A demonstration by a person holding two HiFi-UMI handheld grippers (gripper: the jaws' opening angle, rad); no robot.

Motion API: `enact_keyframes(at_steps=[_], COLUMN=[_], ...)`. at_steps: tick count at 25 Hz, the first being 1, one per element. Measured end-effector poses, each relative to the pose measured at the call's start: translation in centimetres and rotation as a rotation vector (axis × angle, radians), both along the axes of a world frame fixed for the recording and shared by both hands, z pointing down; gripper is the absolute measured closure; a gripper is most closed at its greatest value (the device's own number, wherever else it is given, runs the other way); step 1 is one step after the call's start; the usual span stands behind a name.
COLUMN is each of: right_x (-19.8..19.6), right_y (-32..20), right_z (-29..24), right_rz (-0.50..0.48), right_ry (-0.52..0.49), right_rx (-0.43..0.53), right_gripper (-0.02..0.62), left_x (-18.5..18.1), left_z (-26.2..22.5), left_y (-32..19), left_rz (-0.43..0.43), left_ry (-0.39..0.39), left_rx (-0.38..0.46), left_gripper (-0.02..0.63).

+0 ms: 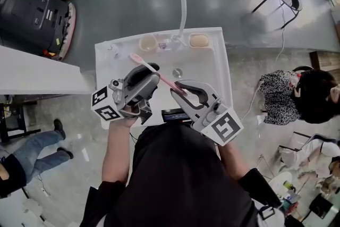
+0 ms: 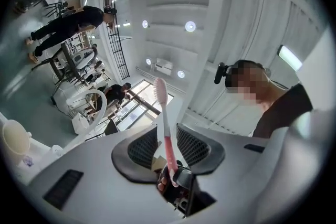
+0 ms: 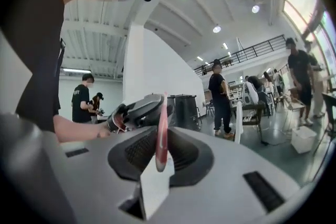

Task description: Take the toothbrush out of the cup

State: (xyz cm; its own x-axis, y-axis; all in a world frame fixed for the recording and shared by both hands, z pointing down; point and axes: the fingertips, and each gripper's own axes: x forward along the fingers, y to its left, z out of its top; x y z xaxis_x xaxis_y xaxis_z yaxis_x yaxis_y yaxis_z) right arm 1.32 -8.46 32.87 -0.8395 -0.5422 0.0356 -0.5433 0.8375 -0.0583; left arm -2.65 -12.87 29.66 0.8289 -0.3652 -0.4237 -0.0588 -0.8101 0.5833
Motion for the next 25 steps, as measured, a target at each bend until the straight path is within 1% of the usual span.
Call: enact_keyframes(at_steps=[1,2,3,4,6,8,10,12,15,17,20,25], right_x=[-0.1,-0.2,-0.3,-0.3,-0.5,-0.6,-0.6,-0.7,-1.0,-1.0,-0.7,0.4], right_y=[0.0,0.1,0.2,0.3,0.5,0.9,1.2,1.6,2.0,1.9,1.3,0.3], right_z=[0.2,0.5,0.7,0.9,1.1,1.2,1.5,1.7,1.5,1.4,1.4,1.1], right_rz=[0.005,0.005,-0.001,-0.016,-0.07,-0.133,-0.178,-0.207,-0.235,-0.234,-0.206,-0.156], right_ry=[0.019,0.025,0.018,-0.001,-0.071,-0.147,-0.193,-0.207,-0.208,-0.208,-0.23,-0.349], right_rx=[0.004,-0.005,-0.026,-0.058,-0.139,-0.222,-0.29,-0.326,-0.337,-0.334,-0.334,-0.379], right_gripper=[0.528,0.528,0.528,0.526,0.526,0.526,0.526,0.526,0.526,0.526,0.526,0.526], left_x=[0.1,0.1,0.2,0.3,0.6,0.9,1.2,1.4,1.5,1.6,1.6,1.0], left_z=[0.1,0.1,0.2,0.1,-0.2,-0.5,-0.6,-0.7,-1.1,-1.2,-1.1,0.2], left_y=[0.0,0.1,0.2,0.4,0.9,1.6,2.2,2.7,3.2,3.0,2.3,1.3], left_rz=[-0.002,0.001,0.013,0.031,0.075,0.123,0.164,0.193,0.219,0.209,0.149,0.061], left_ry=[-0.014,-0.021,-0.02,-0.015,-0.019,-0.041,-0.07,-0.095,-0.1,-0.101,-0.101,-0.096], left_rx=[0.005,0.009,0.014,0.02,0.049,0.091,0.132,0.165,0.194,0.197,0.171,0.096], left_gripper=[0.492,0.542,0.56,0.565,0.568,0.569,0.569,0.569,0.569,0.569,0.569,0.565])
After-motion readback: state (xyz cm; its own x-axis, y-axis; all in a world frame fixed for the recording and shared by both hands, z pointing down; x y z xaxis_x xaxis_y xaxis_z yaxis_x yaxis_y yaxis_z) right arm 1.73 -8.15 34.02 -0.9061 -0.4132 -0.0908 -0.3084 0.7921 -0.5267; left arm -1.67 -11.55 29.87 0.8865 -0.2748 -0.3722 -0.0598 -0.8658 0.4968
